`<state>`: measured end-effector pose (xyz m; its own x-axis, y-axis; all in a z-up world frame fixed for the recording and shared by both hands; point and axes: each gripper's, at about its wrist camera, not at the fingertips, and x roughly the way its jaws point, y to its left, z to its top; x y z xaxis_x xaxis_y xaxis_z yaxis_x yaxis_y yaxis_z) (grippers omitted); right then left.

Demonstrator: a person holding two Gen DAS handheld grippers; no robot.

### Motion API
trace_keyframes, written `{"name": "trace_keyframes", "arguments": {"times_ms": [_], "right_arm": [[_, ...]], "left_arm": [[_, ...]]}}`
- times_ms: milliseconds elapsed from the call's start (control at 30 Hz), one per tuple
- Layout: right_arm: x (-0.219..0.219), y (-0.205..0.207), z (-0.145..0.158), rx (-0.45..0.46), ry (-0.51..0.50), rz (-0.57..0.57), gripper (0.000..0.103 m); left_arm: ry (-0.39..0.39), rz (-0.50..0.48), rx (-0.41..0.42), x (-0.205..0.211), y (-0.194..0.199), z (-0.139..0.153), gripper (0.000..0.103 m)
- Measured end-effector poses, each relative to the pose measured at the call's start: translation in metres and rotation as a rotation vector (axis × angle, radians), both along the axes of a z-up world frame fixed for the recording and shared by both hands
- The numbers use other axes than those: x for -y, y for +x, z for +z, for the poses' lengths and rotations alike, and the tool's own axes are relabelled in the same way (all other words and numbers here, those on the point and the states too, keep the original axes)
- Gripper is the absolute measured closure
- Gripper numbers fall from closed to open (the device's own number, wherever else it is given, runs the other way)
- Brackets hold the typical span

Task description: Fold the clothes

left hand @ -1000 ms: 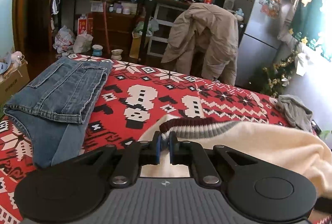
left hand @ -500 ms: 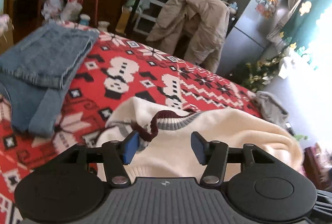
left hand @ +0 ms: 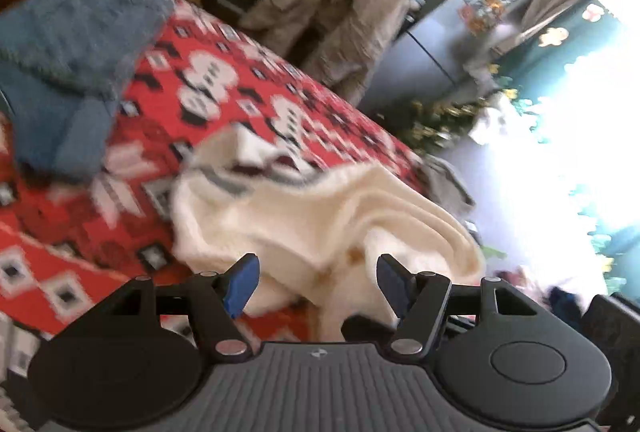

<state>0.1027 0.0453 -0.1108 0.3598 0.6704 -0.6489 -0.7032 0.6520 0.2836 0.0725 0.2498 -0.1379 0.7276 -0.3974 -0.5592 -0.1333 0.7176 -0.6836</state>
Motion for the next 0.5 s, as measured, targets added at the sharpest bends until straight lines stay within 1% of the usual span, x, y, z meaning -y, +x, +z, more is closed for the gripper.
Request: {"name": "trace_keyframes", "arguments": {"times_ms": [133, 233, 267, 367, 433, 467, 500], "right_arm": [[0.028, -0.017, 0.007, 0.032, 0.036, -0.046, 0.086], [0.051, -0.026, 0.014, 0.049, 0.036, -0.069, 0.086], [0.059, -0.028, 0.018, 0.053, 0.037, -0.076, 0.086], [0.082, -0.033, 0.027, 0.061, 0.040, -0.099, 0.085], [0.099, -0.037, 0.032, 0.071, 0.040, -0.114, 0.085], [0.107, -0.038, 0.034, 0.078, 0.042, -0.122, 0.085], [0.115, -0.039, 0.036, 0.085, 0.043, -0.135, 0.085]], "left_arm": [[-0.066, 0.021, 0.030, 0.007, -0.003, -0.007, 0.038], [-0.141, 0.044, 0.050, 0.010, -0.001, -0.009, 0.035], [-0.146, 0.046, 0.050, 0.013, 0.001, -0.010, 0.035], [-0.124, 0.029, 0.036, 0.021, 0.012, -0.011, 0.035], [-0.146, 0.029, 0.021, 0.025, 0.021, -0.016, 0.036], [-0.155, 0.038, 0.022, 0.028, 0.022, -0.017, 0.040], [-0.157, 0.046, 0.027, 0.031, 0.022, -0.017, 0.052]]}}
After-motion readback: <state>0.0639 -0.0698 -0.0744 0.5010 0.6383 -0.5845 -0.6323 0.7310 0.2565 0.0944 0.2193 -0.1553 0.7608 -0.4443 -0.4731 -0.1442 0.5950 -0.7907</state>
